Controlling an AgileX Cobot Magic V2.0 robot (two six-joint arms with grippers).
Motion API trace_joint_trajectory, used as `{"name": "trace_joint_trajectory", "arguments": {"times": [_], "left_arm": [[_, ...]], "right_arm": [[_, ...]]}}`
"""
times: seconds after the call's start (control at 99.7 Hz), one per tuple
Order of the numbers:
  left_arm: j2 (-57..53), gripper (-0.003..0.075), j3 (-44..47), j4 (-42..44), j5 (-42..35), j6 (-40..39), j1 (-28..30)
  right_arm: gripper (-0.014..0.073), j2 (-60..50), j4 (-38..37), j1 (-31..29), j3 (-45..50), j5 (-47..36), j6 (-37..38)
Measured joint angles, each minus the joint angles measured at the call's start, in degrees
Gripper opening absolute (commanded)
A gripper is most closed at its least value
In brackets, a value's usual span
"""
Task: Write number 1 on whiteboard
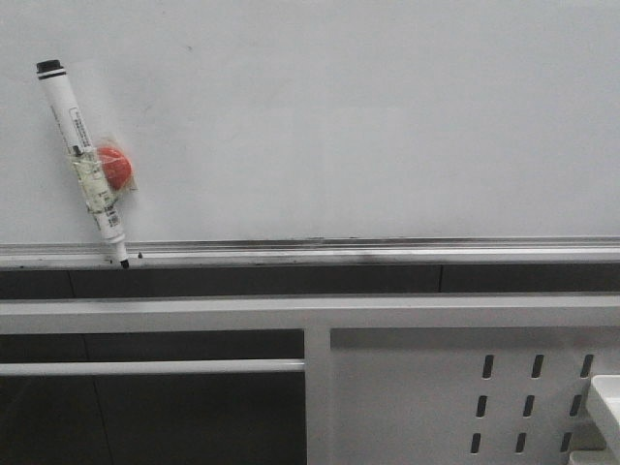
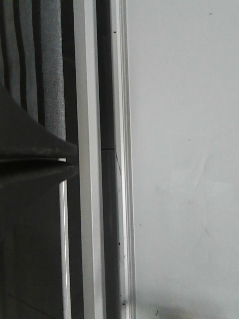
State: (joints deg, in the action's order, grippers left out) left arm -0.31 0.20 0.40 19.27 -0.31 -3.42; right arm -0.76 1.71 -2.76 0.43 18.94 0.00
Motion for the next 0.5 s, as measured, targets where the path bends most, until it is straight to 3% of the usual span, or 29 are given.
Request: {"name": "trace_joint_trajectory", "arguments": {"times": [0.502], "left_arm": [[0.0, -0.002, 0.0, 0.1, 0.0, 0.0, 0.0]], "right_arm": [[-0.0069, 0.0, -0.5, 0.0, 0.0, 0.0, 0.0]]}}
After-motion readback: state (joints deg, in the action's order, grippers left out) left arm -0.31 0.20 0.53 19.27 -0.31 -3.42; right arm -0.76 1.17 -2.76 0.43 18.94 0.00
